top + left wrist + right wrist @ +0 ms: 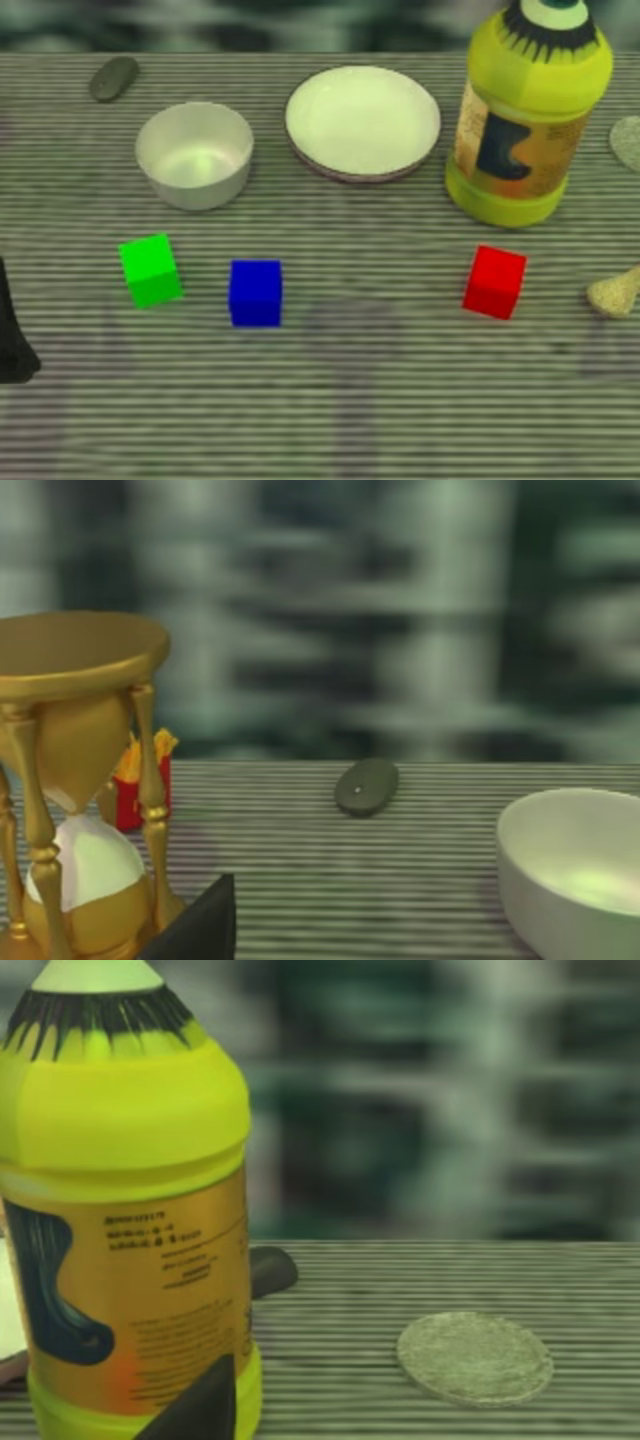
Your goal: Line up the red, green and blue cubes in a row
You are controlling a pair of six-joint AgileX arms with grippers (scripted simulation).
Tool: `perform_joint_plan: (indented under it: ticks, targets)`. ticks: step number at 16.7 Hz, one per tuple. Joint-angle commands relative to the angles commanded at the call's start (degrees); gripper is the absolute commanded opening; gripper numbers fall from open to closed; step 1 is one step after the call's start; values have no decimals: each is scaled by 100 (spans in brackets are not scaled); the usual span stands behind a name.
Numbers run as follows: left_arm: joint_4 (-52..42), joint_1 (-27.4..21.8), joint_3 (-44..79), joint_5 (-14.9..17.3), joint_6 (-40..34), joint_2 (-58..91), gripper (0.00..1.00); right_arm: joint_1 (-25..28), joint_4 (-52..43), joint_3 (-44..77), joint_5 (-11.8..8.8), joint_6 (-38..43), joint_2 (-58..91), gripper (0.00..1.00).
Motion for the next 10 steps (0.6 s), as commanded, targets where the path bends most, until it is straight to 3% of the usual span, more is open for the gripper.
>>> perform_joint_plan:
  ticks: [5, 10]
  targets:
    - [0, 0, 0, 0, 0, 0, 100, 99, -231, 346, -12, -180, 353, 100]
    - [0, 0, 0, 0, 0, 0, 100, 476, -1241, 1897, -11, -966, 2162, 100]
